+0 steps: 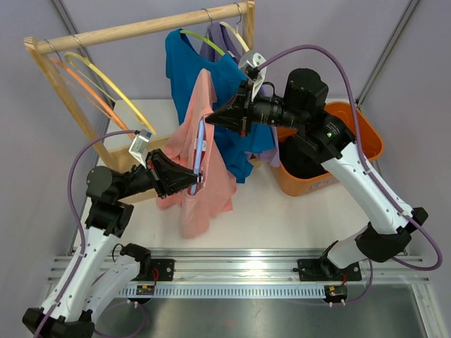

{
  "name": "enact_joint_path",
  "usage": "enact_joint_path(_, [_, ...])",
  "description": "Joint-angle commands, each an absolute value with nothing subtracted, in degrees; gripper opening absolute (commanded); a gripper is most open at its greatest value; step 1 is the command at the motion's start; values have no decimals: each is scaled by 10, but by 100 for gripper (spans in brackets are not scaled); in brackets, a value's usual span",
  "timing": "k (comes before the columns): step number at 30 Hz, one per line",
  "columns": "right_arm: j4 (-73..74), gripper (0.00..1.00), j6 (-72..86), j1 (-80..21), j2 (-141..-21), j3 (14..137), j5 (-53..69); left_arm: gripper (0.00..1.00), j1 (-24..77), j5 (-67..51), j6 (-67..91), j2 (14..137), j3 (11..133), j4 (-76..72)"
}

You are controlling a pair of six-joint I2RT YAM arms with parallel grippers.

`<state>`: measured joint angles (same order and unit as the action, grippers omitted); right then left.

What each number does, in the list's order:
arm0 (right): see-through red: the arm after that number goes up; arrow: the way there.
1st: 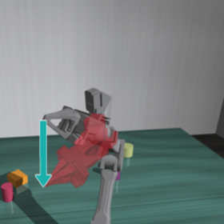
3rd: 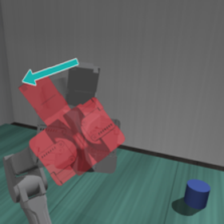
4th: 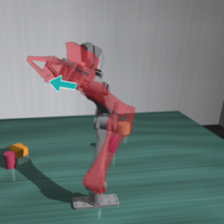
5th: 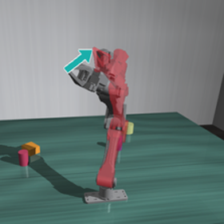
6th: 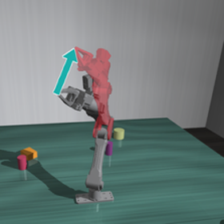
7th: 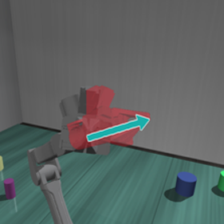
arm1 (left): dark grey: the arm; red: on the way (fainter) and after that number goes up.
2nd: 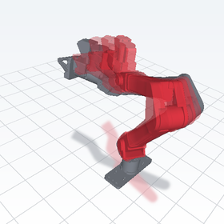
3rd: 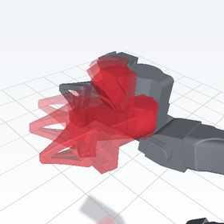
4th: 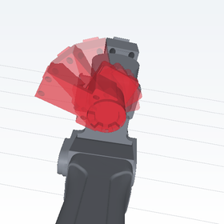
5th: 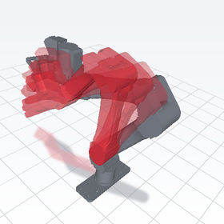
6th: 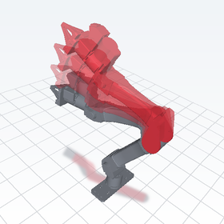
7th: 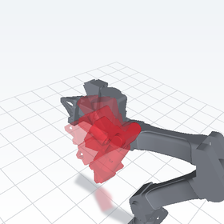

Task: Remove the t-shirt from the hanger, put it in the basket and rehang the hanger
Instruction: Remove the tshirt from the hanger

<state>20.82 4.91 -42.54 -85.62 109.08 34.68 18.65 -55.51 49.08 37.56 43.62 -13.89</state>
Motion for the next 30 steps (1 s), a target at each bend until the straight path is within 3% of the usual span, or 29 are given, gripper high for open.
enact_joint_path(1, [171, 0, 33, -457, -824, 1097, 410, 0, 187, -545, 457, 415, 465, -239])
enact_joint_path(16, [153, 0, 47, -475, -835, 1148, 391, 0, 229, -503, 535, 505, 376, -619])
enact_joint_path(20, [158, 0, 35, -473, -865, 1232, 353, 0, 245, -469, 522, 534, 351, -697])
enact_joint_path(25, [168, 0, 64, -473, -890, 1277, 353, 0, 272, -443, 481, 564, 350, -715])
enact_joint_path(30, [182, 0, 12, -461, -910, 1322, 276, 0, 278, -455, 491, 580, 350, -739])
